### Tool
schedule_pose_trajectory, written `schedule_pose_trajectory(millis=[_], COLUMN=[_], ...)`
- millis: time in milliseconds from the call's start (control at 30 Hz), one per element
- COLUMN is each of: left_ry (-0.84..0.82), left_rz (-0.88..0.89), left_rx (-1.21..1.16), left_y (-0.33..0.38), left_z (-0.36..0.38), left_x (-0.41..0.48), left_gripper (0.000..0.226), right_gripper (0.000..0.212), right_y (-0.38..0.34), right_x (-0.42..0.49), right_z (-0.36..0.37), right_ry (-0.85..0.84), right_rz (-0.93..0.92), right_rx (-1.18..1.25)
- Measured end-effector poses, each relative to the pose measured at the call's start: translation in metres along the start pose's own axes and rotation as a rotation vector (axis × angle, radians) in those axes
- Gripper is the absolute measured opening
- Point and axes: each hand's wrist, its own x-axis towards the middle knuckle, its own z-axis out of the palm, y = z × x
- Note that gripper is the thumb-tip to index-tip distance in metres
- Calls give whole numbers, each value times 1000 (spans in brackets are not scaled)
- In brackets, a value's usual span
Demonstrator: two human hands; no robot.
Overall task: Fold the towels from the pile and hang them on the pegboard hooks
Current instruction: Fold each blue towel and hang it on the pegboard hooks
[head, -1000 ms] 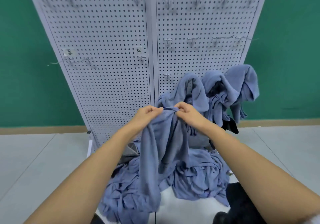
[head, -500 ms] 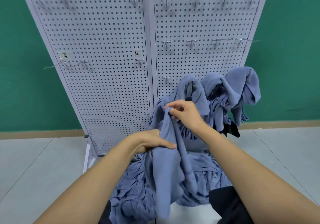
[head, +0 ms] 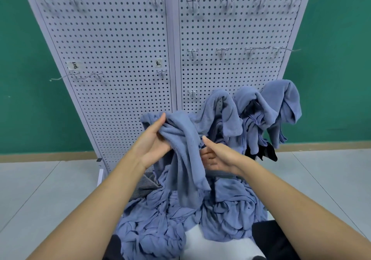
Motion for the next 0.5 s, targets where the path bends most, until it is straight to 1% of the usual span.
schedule_pose_trajectory(millis=[67,100,133,200,233,300,367,433,500], left_ry=[5,11,21,20,24,75,166,294,406], left_rz=[28,45,64,77,73,64,66,87,91], left_rx=[-16,-18,-19,-22,-15,26,57,80,274], left_y=[-1,-1,-2,-3,-2,1,5,11,19], left_z=[2,4,5,4,3,-1,-12,-23,-36], left_x=[0,-1,-2,-4,-6,-7,-2,1,2], left_gripper=[46,47,49,48,46,44,34,22,18], right_gripper=[78,81,76,47,34,21,17,18,20], right_y=[3,4,4,0,-4,-12,-20,-26,-31], right_x=[1,1,0,-6,-8,-9,-11,-12,-14], right_z=[3,5,9,16,17,14,6,-7,-20], right_ry=[-106,-149,-186,-197,-152,-20,84,183,261], right_rz=[63,69,60,-13,-66,-190,-268,-303,-325], right_rx=[70,78,86,141,180,251,333,346,332])
